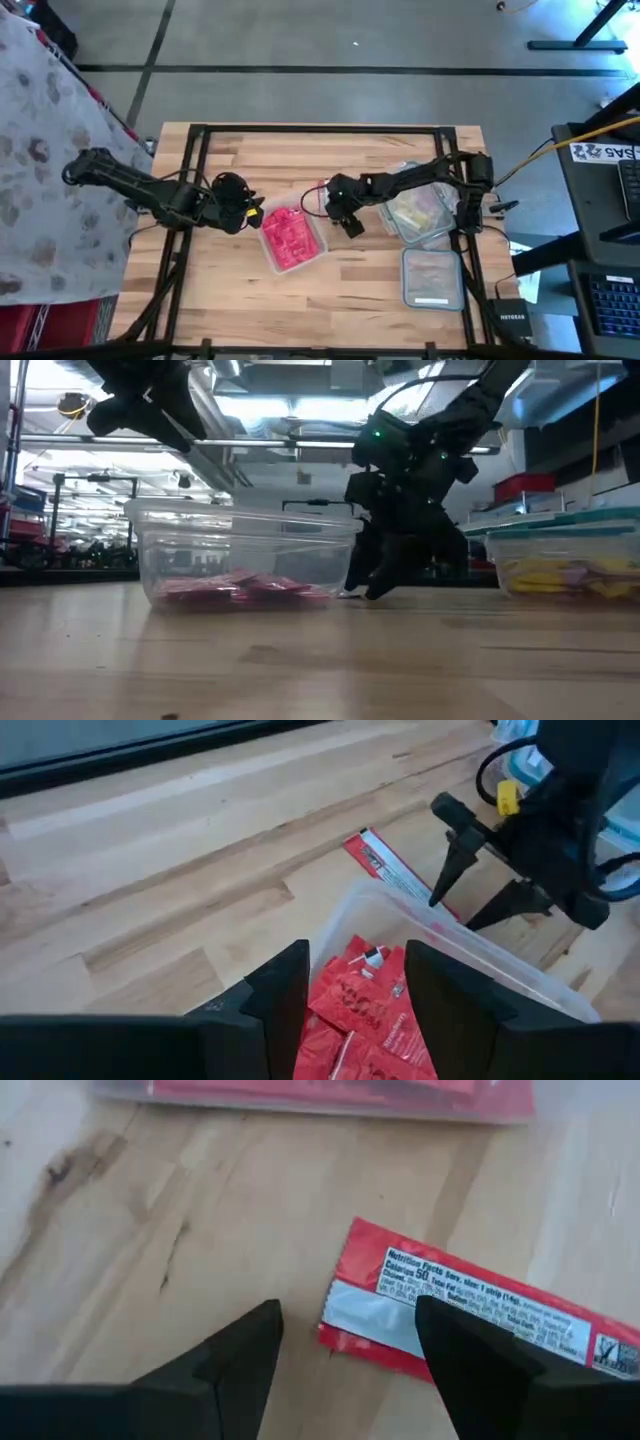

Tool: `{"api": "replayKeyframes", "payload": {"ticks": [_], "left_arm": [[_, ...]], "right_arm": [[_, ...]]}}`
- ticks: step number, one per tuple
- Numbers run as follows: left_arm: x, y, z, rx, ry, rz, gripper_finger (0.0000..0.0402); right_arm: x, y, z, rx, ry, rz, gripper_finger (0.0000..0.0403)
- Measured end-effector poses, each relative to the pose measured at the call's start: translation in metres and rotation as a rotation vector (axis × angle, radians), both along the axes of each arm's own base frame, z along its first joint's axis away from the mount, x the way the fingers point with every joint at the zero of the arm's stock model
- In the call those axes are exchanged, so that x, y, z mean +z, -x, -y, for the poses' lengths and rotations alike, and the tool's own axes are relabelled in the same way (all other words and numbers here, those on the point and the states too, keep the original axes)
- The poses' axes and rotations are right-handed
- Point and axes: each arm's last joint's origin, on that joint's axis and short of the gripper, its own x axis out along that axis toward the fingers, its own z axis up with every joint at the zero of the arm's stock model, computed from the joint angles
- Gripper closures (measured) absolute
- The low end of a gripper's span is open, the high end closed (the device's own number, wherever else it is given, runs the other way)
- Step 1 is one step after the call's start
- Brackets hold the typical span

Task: Sort candy
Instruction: Put the pink candy strip into the left transparent bin

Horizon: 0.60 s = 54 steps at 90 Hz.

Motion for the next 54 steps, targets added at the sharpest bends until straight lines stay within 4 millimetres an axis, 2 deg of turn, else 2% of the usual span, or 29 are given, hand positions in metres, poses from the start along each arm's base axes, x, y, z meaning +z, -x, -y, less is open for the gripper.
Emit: {"api": "replayKeyframes", "payload": {"ticks": [13, 22, 33, 49, 54], "left_arm": [[0.0, 0.0, 0.0, 0.011, 0.009, 0.01, 0.0251], [0.0, 0.0, 0.0, 0.016, 0.015, 0.016, 0.0251], [0.0, 0.0, 0.0, 0.023, 0.024, 0.026, 0.0251], [0.001, -0.002, 0.001, 0.023, 0.031, 0.045, 0.0251], [0.001, -0.002, 0.001, 0.024, 0.031, 0.045, 0.0251]], "right_arm": [[-0.011, -0.008, 0.002, -0.072, -0.04, 0.033, 0.0179], [-0.017, -0.01, 0.004, -0.12, -0.074, 0.029, 0.0199], [-0.023, -0.009, 0.007, -0.166, -0.132, 0.008, 0.0259], [-0.024, -0.009, 0.006, -0.19, -0.175, -0.007, 0.0373], [-0.022, -0.009, 0.004, -0.195, -0.199, -0.008, 0.0392]]}}
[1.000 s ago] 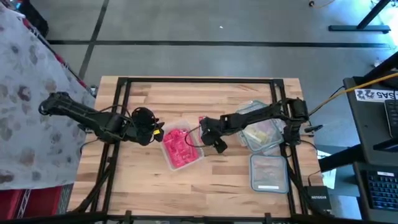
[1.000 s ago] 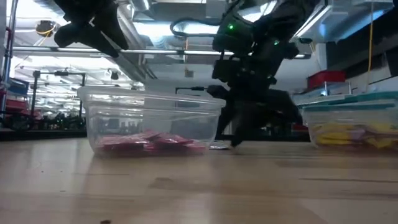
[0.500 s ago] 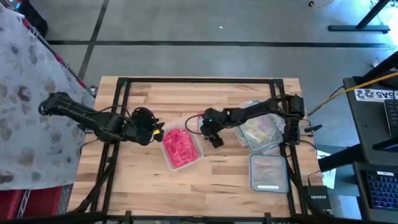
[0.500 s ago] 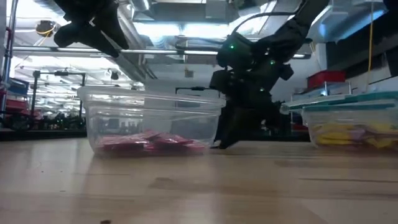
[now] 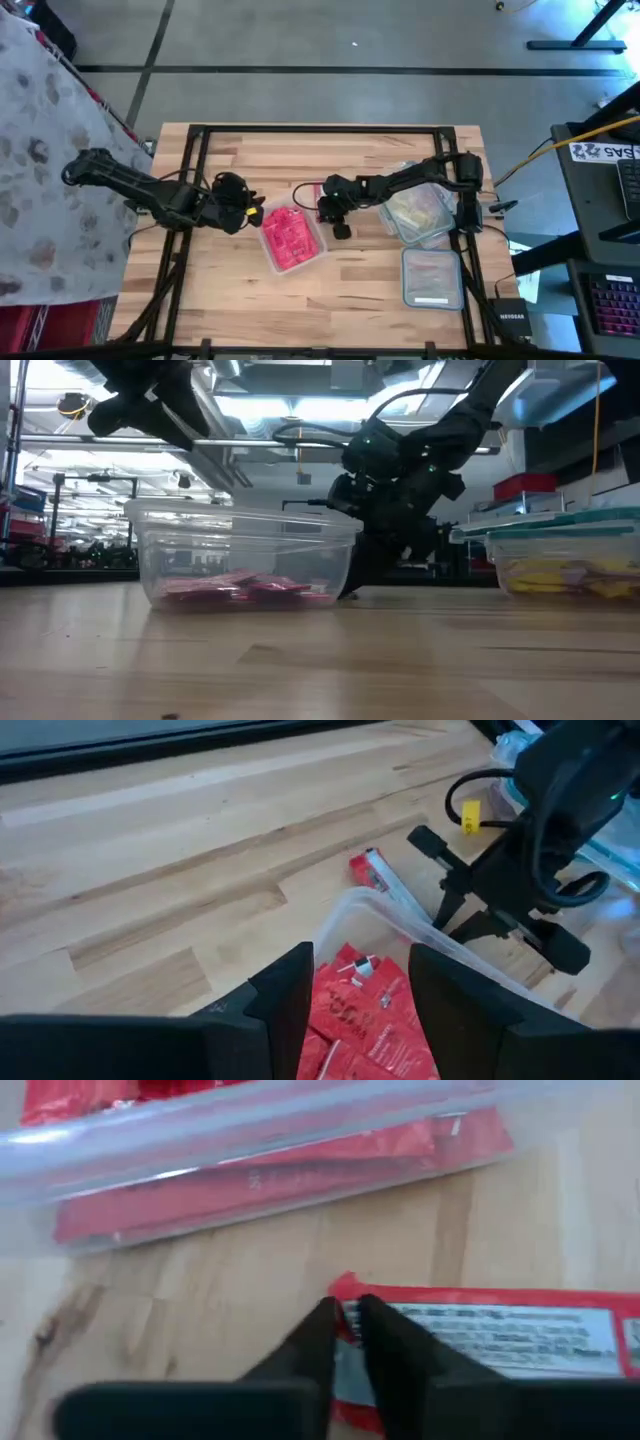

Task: Sort candy
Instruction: Put the pink candy strip into the left transparent bin

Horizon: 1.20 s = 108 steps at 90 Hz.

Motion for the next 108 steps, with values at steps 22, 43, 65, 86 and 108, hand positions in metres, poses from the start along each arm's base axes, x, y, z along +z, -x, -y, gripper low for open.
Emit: {"api": "replayKeyframes", "payload": {"ticks": [22, 43, 65, 86, 108], "left_arm": [[0.0, 0.0, 0.0, -0.007, 0.0, -0.006, 0.0251], [0.005, -0.004, -0.001, -0.035, -0.138, -0.008, 0.0251], [0.001, -0.022, -0.009, -0.064, -0.265, -0.078, 0.0251], [-0.015, -0.042, -0.012, -0.126, -0.294, -0.183, 0.0251], [-0.018, -0.042, -0.006, -0.163, -0.282, -0.191, 0.0251]], "right_arm": [[0.05, 0.023, -0.001, -0.066, 0.029, -0.04, 0.0401], [0.137, 0.046, -0.007, 0.046, 0.032, 0.209, 0.0402], [0.182, 0.046, -0.017, 0.24, -0.236, 0.456, 0.0403], [0.19, 0.017, -0.018, 0.386, -0.472, 0.557, 0.0403], [0.161, -0.029, -0.025, 0.427, -0.691, 0.41, 0.0403]]}}
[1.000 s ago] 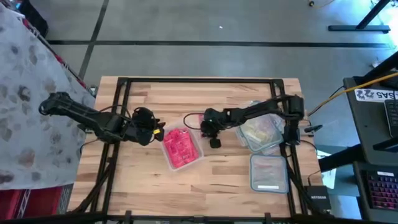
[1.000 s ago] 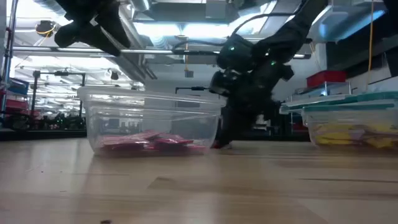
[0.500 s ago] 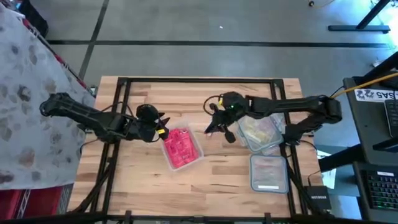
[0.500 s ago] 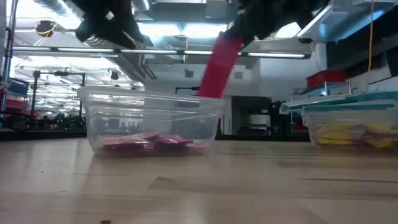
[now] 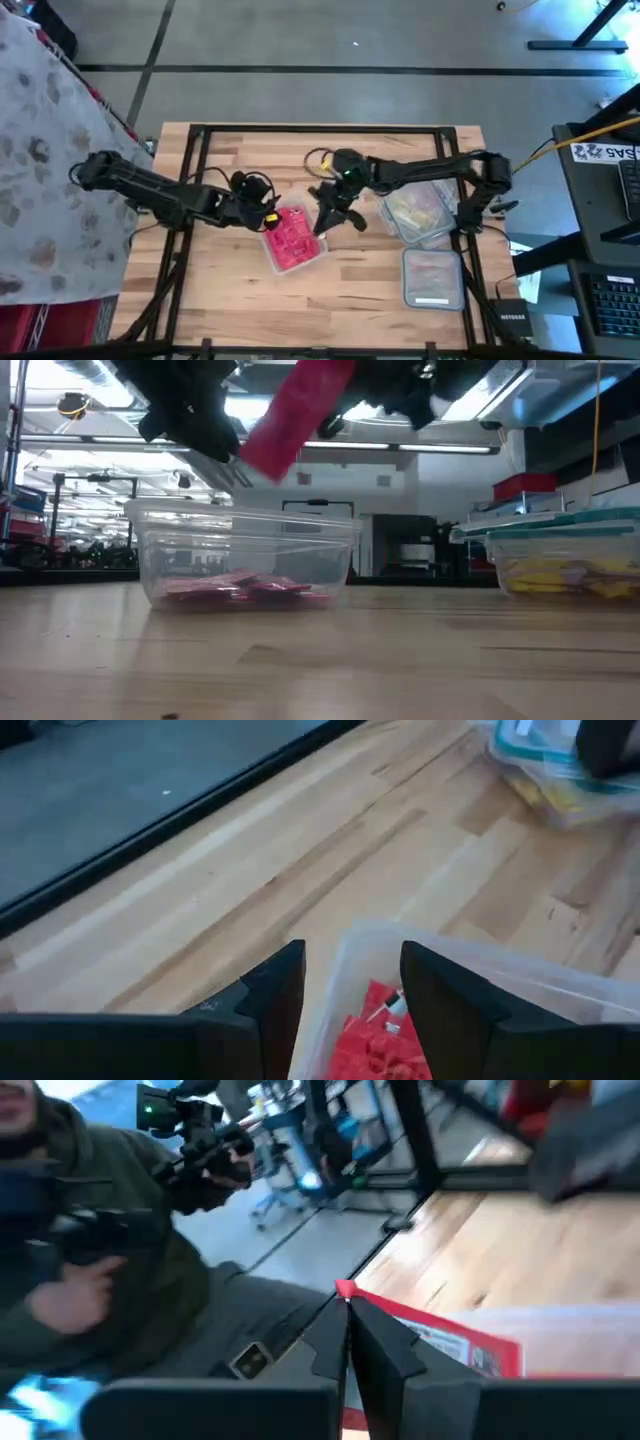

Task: Sort candy
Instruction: Put the pink candy strip into the left transparent bin

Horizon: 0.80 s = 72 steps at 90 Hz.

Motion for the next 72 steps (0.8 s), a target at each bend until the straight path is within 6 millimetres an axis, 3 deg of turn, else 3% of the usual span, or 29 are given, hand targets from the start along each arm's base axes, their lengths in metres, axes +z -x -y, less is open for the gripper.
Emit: {"api": "replayKeyframes", "payload": {"ticks": [19, 37, 53, 72], "left_arm": [[0.001, 0.001, 0.001, -0.005, 0.001, 0.004, 0.0251], [0.001, 0.001, 0.002, -0.007, 0.004, 0.003, 0.0251], [-0.001, 0.005, 0.006, -0.035, 0.003, -0.031, 0.0251], [0.003, 0.013, 0.009, -0.021, 0.036, -0.004, 0.0251]], "right_arm": [[-0.032, -0.045, 0.003, 0.148, -0.16, -0.189, 0.0403], [-0.072, -0.077, 0.028, 0.106, -0.238, -0.332, 0.0403], [-0.099, -0.081, 0.05, 0.03, -0.278, -0.437, 0.0402], [-0.1, -0.08, 0.072, -0.09, -0.245, -0.407, 0.037]]}}
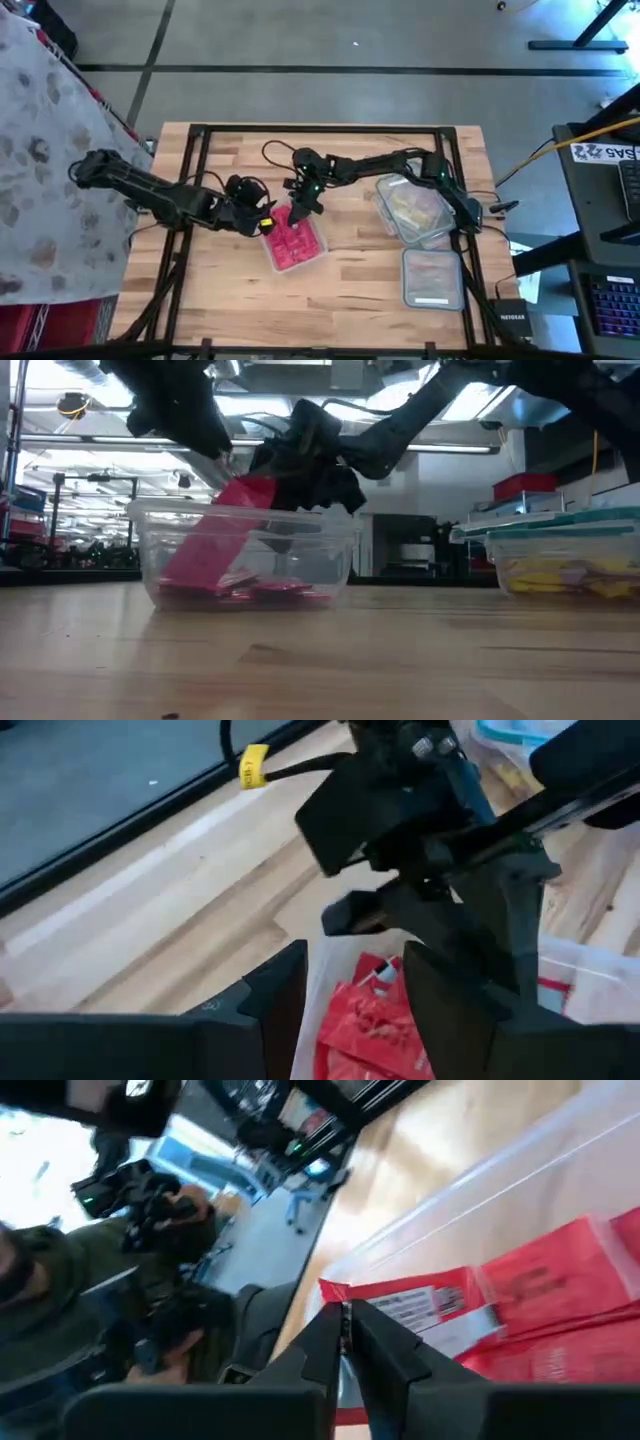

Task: Sort candy
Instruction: Put the pink candy strip into the left transparent bin, then close the left transparent bin

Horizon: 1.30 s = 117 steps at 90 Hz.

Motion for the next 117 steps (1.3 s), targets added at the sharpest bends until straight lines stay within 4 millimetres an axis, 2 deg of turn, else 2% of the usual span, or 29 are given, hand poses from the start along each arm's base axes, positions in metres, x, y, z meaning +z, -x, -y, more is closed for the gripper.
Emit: {"api": "replayKeyframes", "payload": {"ticks": [23, 32, 50, 59, 69, 79, 91, 107, 117], "left_arm": [[0.005, 0.007, 0.0, 0.002, 0.007, 0.017, 0.0251], [0.005, 0.007, 0.0, 0.007, 0.014, 0.024, 0.0251], [0.003, 0.009, 0.0, 0.024, 0.026, 0.011, 0.0251], [0.002, 0.012, 0.0, 0.038, 0.032, -0.004, 0.0251], [0.0, 0.015, -0.001, 0.052, 0.029, -0.032, 0.0251], [-0.002, 0.018, -0.003, 0.073, -0.001, -0.057, 0.0251], [-0.002, 0.02, -0.008, 0.112, -0.057, -0.085, 0.0251], [-0.002, 0.019, -0.021, 0.152, -0.122, -0.125, 0.0251], [-0.002, 0.018, -0.028, 0.161, -0.154, -0.157, 0.0251]], "right_arm": [[0.021, -0.005, 0.029, -0.084, 0.077, 0.108, 0.027], [0.037, -0.006, 0.038, -0.085, 0.091, 0.164, 0.0246], [0.067, 0.004, 0.067, -0.171, 0.162, 0.252, 0.0237], [0.091, 0.018, 0.081, -0.217, 0.228, 0.297, 0.0237], [0.124, 0.042, 0.084, -0.25, 0.362, 0.317, 0.0237], [0.158, 0.074, 0.071, -0.267, 0.602, 0.281, 0.0237], [0.192, 0.111, 0.036, -0.255, 0.878, 0.18, 0.0237], [0.211, 0.163, -0.017, -0.293, 1.027, 0.06, 0.0237], [0.207, 0.198, -0.054, -0.391, 1.1, -0.019, 0.0237]]}}
